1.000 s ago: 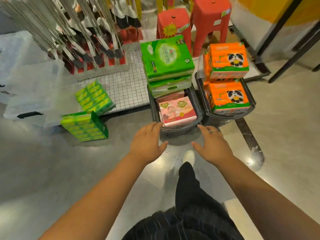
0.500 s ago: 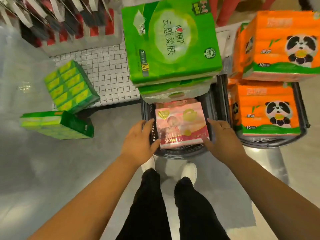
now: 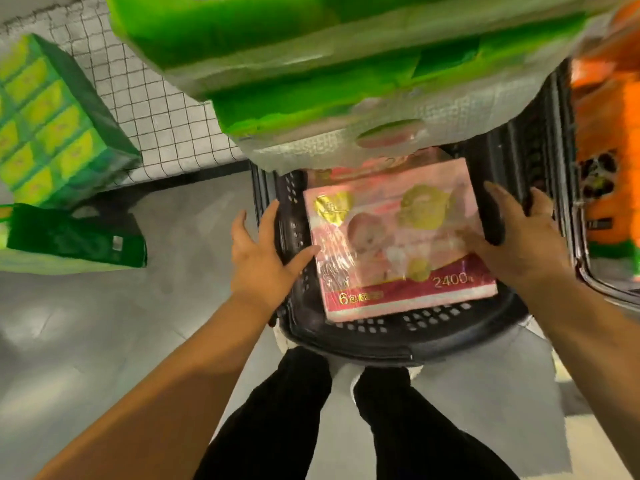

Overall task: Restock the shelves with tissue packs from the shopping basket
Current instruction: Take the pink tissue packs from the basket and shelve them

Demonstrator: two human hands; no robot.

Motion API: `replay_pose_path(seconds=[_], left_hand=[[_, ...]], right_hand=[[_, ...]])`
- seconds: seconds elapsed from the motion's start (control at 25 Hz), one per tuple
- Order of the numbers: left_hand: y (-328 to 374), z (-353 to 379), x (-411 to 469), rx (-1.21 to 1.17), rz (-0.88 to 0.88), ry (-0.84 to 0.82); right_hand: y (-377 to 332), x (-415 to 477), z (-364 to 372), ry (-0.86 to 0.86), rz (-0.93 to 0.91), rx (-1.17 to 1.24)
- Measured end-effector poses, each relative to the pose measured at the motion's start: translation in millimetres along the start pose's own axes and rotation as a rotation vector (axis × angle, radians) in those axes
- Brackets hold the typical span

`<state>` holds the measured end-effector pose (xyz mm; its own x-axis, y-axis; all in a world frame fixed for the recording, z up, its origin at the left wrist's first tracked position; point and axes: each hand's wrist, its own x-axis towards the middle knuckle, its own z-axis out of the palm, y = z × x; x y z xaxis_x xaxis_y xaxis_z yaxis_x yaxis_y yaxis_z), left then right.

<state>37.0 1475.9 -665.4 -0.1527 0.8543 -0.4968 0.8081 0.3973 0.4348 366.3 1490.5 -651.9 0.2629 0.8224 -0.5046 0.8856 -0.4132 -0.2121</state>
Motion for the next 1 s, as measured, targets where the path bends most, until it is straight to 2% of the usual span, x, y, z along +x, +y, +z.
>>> replay_pose_path(seconds=[0.08, 0.16, 0.28, 0.36, 0.44, 0.56, 0.8, 1.0], left_hand=[[-6, 6, 6, -0.163, 0.001, -0.015], [-8, 4, 10, -0.192, 0.036, 0.023], [-16, -9, 20, -0.161, 0.037, 0.021], [-24, -23, 26, -0.127, 0.053, -0.013], [-28, -35, 33, -0.097, 0.096, -0.045], [-30, -44, 45, -0.085, 0.164, -0.076], [-25, -47, 65, -0.326, 0.147, -0.07], [-25, -40, 64, -0.37, 0.157, 0.03]], right_hand=[[-3, -4, 8, 0.046, 0.034, 0.007], [-6, -12, 14, 0.069, 0.045, 0.04], [-7, -24, 23, 0.01, 0.074, 0.119], [-7, -26, 27, -0.009, 0.031, 0.209], [-8, -23, 31, 0.015, -0.038, 0.333], [-14, -15, 34, 0.078, -0.027, 0.518], [-16, -16, 43, 0.16, 0.039, 0.61], [-13, -15, 49, 0.254, -0.007, 0.634]])
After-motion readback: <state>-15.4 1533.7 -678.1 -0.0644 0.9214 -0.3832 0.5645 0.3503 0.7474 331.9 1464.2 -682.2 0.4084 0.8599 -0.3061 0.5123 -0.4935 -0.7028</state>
